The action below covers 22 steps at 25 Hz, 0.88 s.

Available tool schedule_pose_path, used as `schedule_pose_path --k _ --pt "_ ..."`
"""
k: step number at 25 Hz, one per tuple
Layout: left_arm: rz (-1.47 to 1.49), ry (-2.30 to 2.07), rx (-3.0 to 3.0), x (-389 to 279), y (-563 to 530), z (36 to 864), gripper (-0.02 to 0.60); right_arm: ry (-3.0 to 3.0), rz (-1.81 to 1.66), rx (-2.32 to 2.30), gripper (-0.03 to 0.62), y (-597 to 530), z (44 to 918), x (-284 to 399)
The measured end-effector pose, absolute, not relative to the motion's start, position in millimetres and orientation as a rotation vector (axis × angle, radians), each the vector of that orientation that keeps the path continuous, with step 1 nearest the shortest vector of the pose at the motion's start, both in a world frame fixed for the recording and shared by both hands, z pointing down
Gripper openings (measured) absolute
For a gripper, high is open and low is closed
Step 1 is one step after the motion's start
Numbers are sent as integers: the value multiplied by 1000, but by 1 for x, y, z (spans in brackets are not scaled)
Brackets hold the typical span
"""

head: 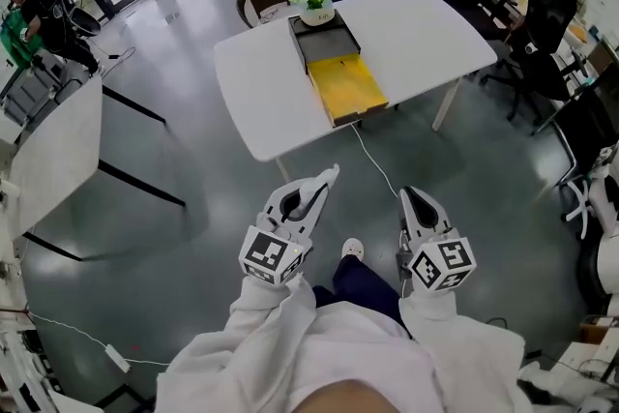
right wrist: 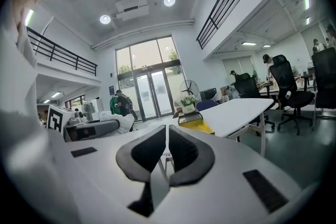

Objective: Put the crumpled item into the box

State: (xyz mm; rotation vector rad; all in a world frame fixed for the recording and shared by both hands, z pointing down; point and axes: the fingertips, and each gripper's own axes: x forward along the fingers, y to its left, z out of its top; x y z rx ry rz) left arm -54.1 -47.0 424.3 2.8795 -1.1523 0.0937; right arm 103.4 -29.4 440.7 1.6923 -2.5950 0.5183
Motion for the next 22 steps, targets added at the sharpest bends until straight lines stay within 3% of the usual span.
schedule_pose_path --k 22 --pt "126 -1241 2826 6 -162 446 55 -2644 522 1541 39 -153 463 159"
